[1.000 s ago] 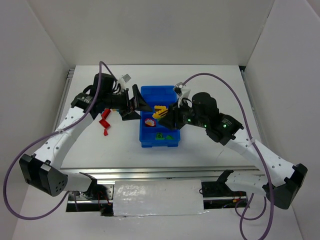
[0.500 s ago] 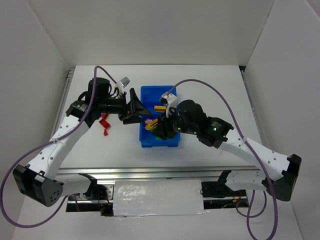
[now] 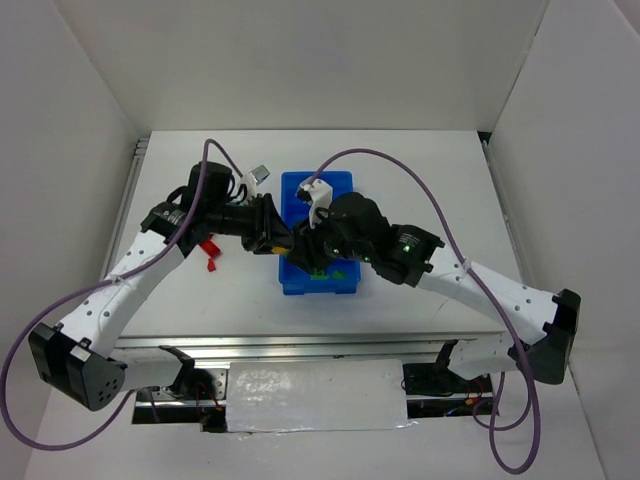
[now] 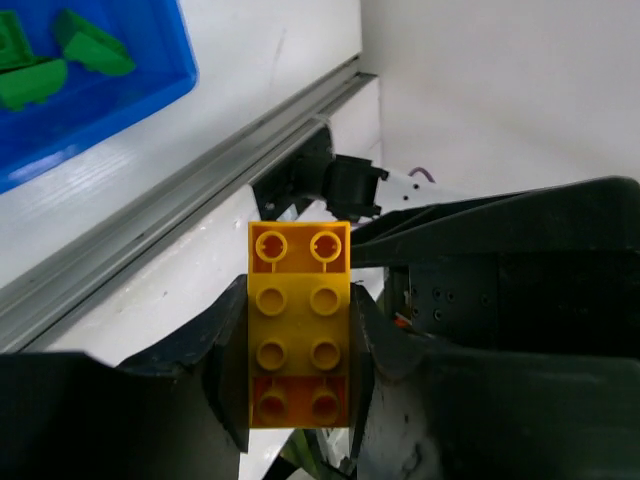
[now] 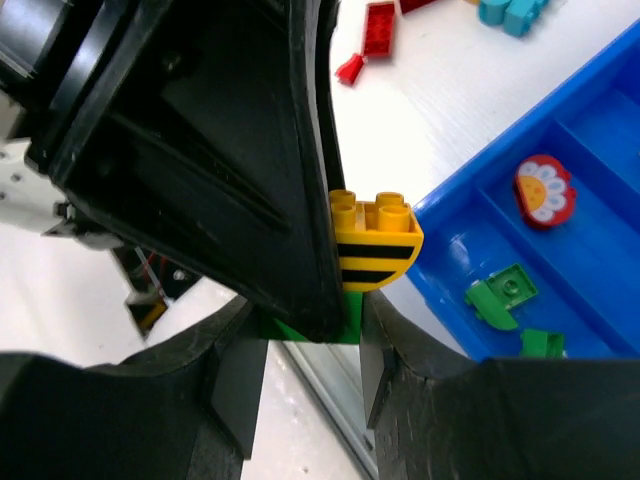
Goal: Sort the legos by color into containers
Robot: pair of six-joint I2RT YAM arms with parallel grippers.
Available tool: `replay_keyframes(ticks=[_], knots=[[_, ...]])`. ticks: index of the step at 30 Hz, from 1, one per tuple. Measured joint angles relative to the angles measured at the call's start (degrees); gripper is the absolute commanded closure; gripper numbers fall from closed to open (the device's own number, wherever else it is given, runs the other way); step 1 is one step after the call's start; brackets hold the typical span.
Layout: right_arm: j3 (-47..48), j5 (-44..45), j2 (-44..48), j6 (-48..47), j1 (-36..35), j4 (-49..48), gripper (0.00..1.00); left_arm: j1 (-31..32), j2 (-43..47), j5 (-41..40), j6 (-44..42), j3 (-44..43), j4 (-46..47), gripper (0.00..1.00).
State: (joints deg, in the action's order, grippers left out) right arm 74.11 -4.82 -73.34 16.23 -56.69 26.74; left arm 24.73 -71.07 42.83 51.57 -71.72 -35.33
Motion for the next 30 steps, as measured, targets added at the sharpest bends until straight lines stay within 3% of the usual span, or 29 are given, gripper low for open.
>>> replay_keyframes(ticks=[1, 3, 9, 16, 22, 30], knots=[[0.2, 1.2, -0.5, -0.5, -0.2, 0.3, 1.00, 0.1, -0.2, -0.9, -0.3, -0.2, -0.5, 0.92], [0.5, 1.9, -1.3, -0.3, -0.5, 0.3, 1.00, 0.1, -0.5, -1.8, -1.1, -0.4, -1.6, 1.00], [-0.5, 3.1, -0.9, -1.0, -0.5, -1.7, 1.00, 0.2, -3.2, -4.4, -5.8, -5.8, -6.2, 1.00], [-13.2, 2.7, 7.4, -2.9, -0.3, -10.9, 1.00, 0.6, -9.9, -3.6, -11.6, -13.8, -12.7, 1.00], [-22.6, 3.7, 13.1, -1.9, -0.3, -6.0, 1.00, -1.8, -14.7, -11.5, -16.0, -20.8, -11.6, 1.00], [-24.2, 12.9, 18.1, 3.3, 0.3, -3.0, 1.00, -1.5, -22.1, -24.4, -21.7, -19.0, -0.7, 0.94]])
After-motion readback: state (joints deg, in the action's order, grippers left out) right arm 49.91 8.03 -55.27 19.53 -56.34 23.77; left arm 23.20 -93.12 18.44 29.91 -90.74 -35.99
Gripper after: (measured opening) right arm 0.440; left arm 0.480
